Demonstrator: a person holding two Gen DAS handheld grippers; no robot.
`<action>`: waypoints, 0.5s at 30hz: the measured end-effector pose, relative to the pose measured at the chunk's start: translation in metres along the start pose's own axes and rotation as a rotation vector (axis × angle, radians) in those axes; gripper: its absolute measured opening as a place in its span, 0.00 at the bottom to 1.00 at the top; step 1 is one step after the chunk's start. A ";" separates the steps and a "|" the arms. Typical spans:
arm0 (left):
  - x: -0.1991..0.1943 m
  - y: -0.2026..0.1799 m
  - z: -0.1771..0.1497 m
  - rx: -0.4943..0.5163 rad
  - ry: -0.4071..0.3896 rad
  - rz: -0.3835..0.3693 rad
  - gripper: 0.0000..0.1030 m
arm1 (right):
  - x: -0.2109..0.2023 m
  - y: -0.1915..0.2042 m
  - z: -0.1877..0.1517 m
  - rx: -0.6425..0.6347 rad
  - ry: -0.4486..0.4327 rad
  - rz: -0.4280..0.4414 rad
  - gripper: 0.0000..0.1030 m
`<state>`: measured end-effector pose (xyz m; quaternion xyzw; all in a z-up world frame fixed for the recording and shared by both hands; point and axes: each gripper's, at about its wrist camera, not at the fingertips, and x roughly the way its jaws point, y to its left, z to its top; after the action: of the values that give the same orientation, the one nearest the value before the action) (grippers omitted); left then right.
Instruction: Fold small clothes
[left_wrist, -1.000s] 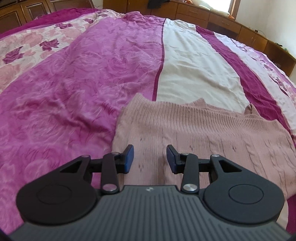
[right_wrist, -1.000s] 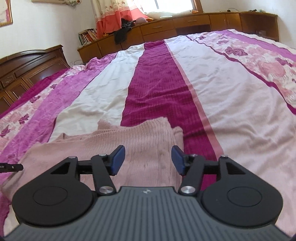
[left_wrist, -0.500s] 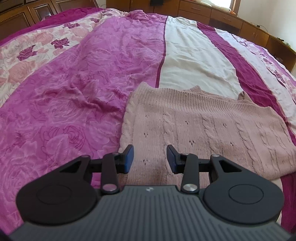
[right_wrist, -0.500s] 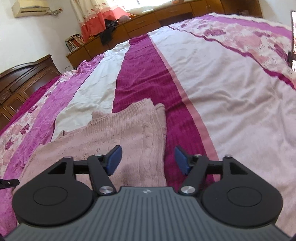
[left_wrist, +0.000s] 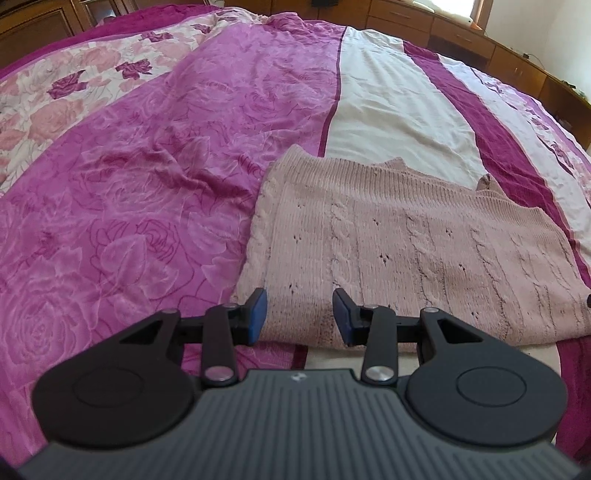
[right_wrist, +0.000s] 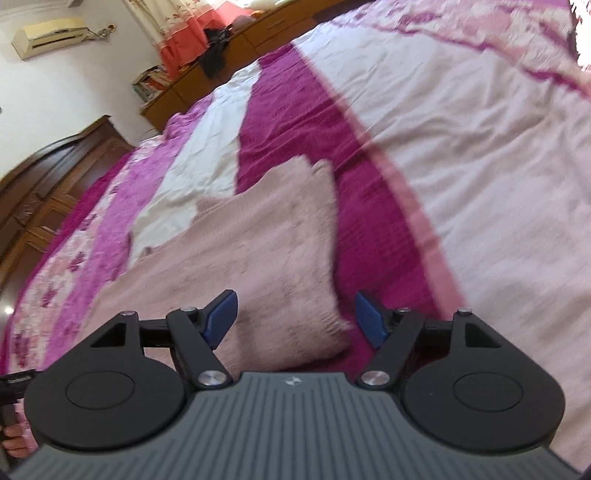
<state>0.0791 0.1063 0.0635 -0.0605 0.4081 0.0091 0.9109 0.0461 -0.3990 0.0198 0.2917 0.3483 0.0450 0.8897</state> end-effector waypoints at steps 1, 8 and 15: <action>-0.001 0.000 -0.001 0.000 0.001 0.001 0.40 | 0.002 0.000 -0.001 0.012 0.008 0.021 0.74; -0.004 -0.002 -0.006 0.006 0.007 0.008 0.40 | 0.013 0.002 -0.008 0.085 0.010 0.074 0.75; -0.005 -0.005 -0.011 0.006 0.018 -0.002 0.40 | 0.022 -0.005 -0.005 0.132 0.029 0.107 0.75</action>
<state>0.0682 0.1007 0.0602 -0.0585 0.4160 0.0066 0.9074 0.0595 -0.3943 0.0013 0.3674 0.3472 0.0734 0.8597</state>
